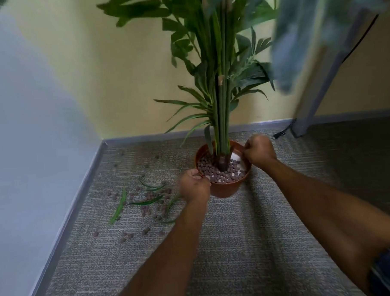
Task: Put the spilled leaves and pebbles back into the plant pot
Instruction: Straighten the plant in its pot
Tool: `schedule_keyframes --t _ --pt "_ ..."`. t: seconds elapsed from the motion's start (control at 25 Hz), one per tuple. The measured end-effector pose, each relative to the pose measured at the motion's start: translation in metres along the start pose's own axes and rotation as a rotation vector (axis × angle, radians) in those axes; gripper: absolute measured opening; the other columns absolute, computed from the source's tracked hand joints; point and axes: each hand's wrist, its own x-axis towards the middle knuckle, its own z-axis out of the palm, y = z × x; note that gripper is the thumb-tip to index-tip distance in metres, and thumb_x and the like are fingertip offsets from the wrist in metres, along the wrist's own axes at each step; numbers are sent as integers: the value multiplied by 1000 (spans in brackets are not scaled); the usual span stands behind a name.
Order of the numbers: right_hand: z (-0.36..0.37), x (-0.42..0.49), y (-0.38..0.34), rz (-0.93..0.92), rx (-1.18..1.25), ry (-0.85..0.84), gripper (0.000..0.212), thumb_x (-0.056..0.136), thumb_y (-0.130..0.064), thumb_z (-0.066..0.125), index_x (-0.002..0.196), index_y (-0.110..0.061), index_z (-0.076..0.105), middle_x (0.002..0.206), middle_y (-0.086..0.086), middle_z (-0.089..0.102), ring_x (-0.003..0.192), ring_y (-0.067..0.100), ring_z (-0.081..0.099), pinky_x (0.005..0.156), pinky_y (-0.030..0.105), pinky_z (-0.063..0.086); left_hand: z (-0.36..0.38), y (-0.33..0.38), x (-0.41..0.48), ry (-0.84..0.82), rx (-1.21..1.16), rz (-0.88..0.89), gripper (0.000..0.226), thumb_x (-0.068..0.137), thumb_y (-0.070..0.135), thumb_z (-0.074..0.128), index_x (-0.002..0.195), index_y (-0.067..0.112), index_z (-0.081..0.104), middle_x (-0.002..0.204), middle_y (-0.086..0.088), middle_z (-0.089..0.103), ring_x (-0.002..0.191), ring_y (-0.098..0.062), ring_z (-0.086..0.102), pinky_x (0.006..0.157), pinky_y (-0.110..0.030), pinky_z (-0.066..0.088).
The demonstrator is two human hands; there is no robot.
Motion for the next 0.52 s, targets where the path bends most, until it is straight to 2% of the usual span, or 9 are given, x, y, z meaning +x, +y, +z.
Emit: schedule_keyframes --t 0.08,0.16,0.28,0.36,0.44,0.52 --pt "0 -1 1 2 31 -7 27 90 -32 88 82 -6 85 67 10 74 58 21 70 65 32 61 0 0 1 5 8 8 44 86 -2 83 128 4 69 107 -18 78 104 -35 78 96 -51 66" --pt "-1 -4 0 2 19 8 25 92 -29 87 84 -6 85 68 10 75 57 18 70 60 28 57 0 0 0 -7 24 13 46 87 -1 83 130 3 69 109 -19 78 104 -35 78 96 -51 66" --pt "-2 -10 -2 -4 -11 42 14 97 -13 78 96 -2 86 81 15 79 73 28 75 72 38 65 -2 3 -3 -22 -5 -18 45 87 -2 83 129 3 69 106 -15 76 100 -33 78 94 -51 67" --pt "-3 -17 -7 12 -2 55 17 101 -9 70 104 -3 85 88 15 78 79 29 72 72 35 59 -6 8 -4 -36 -9 -48 44 87 0 84 127 6 69 106 -12 75 101 -32 77 95 -51 66" --pt "-4 -25 -15 14 23 94 23 102 -10 66 117 -6 82 104 17 79 91 30 71 76 31 51 -12 9 -6 -63 -11 -57 39 88 5 84 122 13 67 113 -13 75 106 -33 75 98 -52 65" --pt "-8 -37 -21 5 53 156 27 104 -14 66 128 -10 78 121 15 78 107 33 73 81 34 53 -20 11 -9 -74 -16 -66 37 89 10 86 116 18 63 119 -14 74 106 -32 73 97 -53 65"
